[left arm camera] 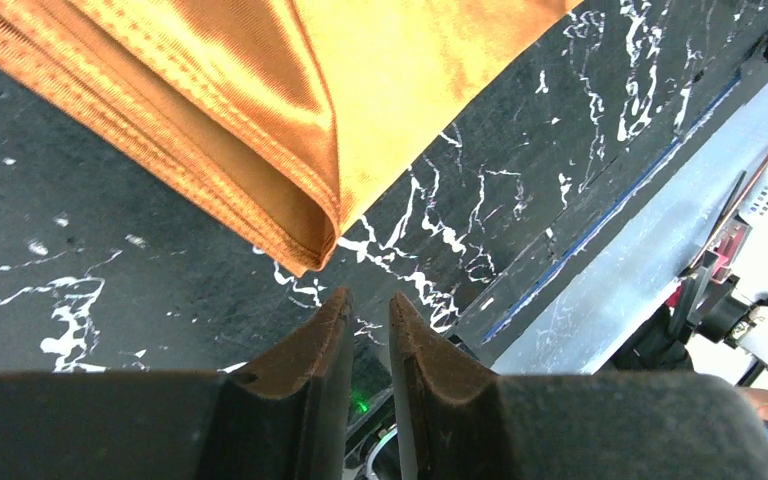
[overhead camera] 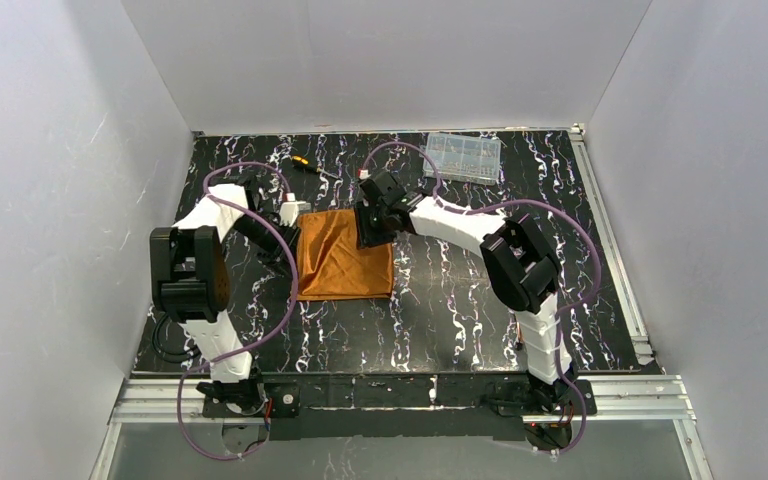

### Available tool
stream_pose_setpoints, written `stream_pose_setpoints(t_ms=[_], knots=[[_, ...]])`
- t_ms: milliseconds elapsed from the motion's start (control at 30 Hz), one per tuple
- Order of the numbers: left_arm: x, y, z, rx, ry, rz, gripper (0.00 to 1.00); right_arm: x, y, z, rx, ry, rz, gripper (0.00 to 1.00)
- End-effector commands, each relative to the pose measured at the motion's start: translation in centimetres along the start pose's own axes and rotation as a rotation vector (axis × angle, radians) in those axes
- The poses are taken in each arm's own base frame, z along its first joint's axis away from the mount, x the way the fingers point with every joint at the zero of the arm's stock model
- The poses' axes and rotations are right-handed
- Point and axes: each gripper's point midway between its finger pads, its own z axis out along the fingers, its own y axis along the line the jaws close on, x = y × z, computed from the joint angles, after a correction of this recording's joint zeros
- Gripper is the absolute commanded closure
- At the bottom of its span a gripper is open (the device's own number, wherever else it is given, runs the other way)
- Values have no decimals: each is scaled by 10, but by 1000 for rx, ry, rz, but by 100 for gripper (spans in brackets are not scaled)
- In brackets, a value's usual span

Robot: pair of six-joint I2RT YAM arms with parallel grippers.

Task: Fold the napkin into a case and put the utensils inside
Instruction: Fold the rectangle-folded napkin at the center of the board, then smooth out the square-folded napkin at the center of the board.

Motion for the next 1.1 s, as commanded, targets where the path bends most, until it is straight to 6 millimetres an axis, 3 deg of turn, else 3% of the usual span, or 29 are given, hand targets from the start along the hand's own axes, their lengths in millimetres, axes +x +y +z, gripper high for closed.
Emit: stream_pose_setpoints(t_ms=[0, 233, 533, 700, 867, 1067], knots=[[-5, -18, 5, 78, -9, -10, 83, 7, -5, -5, 2, 1, -1, 61], [13, -30, 10, 117, 17, 30, 82, 30, -11, -11, 5, 35, 18, 75], [4, -16, 18, 52, 14, 28, 75, 55, 3, -33, -119, 38, 66, 76], [10, 0, 27, -38, 46, 32, 88, 64, 10, -36, -177, 69, 83, 78], [12, 15, 27, -131, 51, 22, 100, 77, 32, -46, -333, 134, 106, 79], [12, 18, 27, -161, 39, 0, 100, 91, 32, -52, -358, 186, 105, 79]])
